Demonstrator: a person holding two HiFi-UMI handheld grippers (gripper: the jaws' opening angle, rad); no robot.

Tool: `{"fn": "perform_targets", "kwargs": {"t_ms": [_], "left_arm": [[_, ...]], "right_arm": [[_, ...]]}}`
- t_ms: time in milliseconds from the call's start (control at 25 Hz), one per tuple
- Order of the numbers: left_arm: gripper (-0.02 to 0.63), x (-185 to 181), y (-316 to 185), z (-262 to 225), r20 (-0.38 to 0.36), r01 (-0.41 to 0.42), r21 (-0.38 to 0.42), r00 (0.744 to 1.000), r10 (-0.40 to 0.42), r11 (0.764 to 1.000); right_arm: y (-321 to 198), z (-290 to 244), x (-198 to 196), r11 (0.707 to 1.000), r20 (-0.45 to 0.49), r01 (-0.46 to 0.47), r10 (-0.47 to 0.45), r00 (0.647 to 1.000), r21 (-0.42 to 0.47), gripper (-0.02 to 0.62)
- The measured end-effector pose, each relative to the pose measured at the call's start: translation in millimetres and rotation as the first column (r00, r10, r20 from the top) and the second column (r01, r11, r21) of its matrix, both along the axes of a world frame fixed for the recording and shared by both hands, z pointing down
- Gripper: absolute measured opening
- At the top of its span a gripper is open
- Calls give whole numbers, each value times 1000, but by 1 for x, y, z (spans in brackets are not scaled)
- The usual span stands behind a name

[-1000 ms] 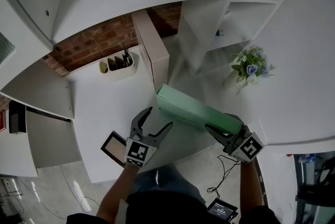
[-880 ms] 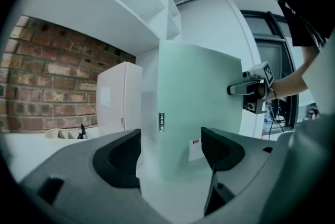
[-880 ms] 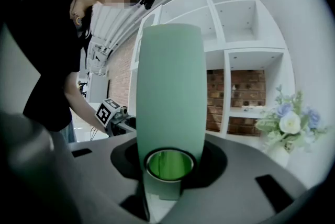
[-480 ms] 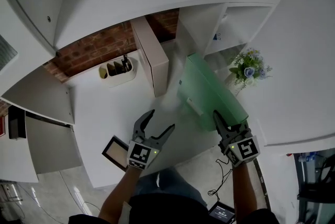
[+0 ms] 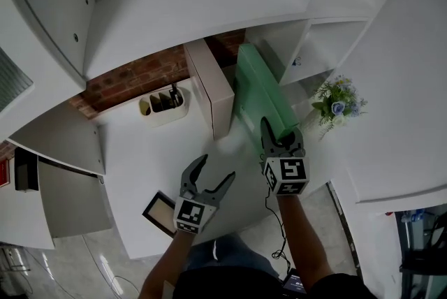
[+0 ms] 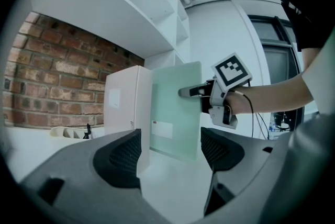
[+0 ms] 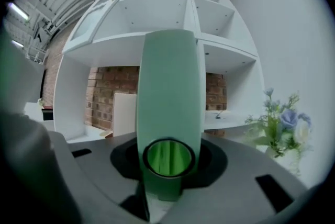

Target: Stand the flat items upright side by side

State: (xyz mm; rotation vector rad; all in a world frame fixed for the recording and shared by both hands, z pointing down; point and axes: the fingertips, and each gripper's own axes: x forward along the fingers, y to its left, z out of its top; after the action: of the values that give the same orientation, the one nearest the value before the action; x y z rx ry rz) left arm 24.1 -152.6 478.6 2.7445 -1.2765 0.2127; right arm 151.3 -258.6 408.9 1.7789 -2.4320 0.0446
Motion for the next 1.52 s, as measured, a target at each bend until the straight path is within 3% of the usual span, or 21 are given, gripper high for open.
{"fn": "perform_targets", "kwargs": {"t_ms": [520,1280,1520], "left_arm": [[339,-17,-6,4,-3,55,-18,998,-55,998],[339,-26,-8,7,-5,73,-36,997,-73,997],[339,-26,-7,7,-11,74,-34,997,-74,997]], "right_arm": [[-88,16,-41,1000,16,9,-8,1000,-29,137],[-102,34,-58,1000,51,17,-16,999,-5,169],[-100,37,-57,999,59,31,-29,998,-22,218]]}}
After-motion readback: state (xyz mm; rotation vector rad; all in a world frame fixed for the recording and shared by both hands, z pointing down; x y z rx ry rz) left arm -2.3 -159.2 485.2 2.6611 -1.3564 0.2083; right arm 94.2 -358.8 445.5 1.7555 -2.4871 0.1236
